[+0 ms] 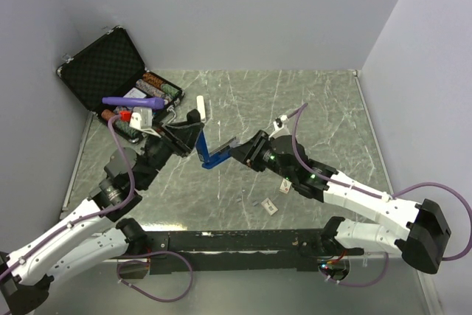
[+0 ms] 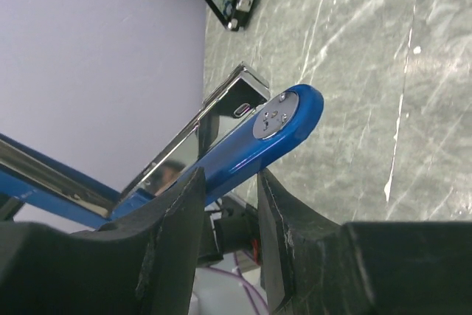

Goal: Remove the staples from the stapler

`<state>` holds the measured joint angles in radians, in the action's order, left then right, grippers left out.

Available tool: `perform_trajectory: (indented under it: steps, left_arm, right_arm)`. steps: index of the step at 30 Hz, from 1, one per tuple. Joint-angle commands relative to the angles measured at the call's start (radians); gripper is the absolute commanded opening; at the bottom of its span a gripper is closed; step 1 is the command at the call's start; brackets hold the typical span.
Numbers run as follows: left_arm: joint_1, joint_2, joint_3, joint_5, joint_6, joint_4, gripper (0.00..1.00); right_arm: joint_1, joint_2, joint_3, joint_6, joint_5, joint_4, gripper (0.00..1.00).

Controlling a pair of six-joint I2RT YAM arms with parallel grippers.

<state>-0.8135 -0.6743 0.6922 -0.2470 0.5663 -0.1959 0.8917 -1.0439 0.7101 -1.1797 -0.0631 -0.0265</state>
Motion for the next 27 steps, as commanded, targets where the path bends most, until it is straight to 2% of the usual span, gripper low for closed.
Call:
perform_trajectory:
  steps: [1,5,21,27]
  left_arm:
    - [-0.006,0.051,0.013,0.066,0.086,-0.099,0.01]
    - [-0.006,0.051,0.006,0.078,0.098,-0.097,0.01]
    - [-0.004,0.01,0.01,0.114,0.11,-0.082,0.01]
    - [-0.004,-0.042,0.024,0.138,0.109,-0.085,0.01]
  right_arm:
    - [-0.019,-0.013,0.065,0.034,-0.061,-0.016,0.42]
    - [-0.031,-0.016,0.074,0.046,-0.07,-0.024,0.4]
    - [-0.04,-0.01,0.134,0.16,-0.104,-0.027,0.05]
    - [-0.042,-0.048,0.176,0.233,-0.049,-0.023,0.0]
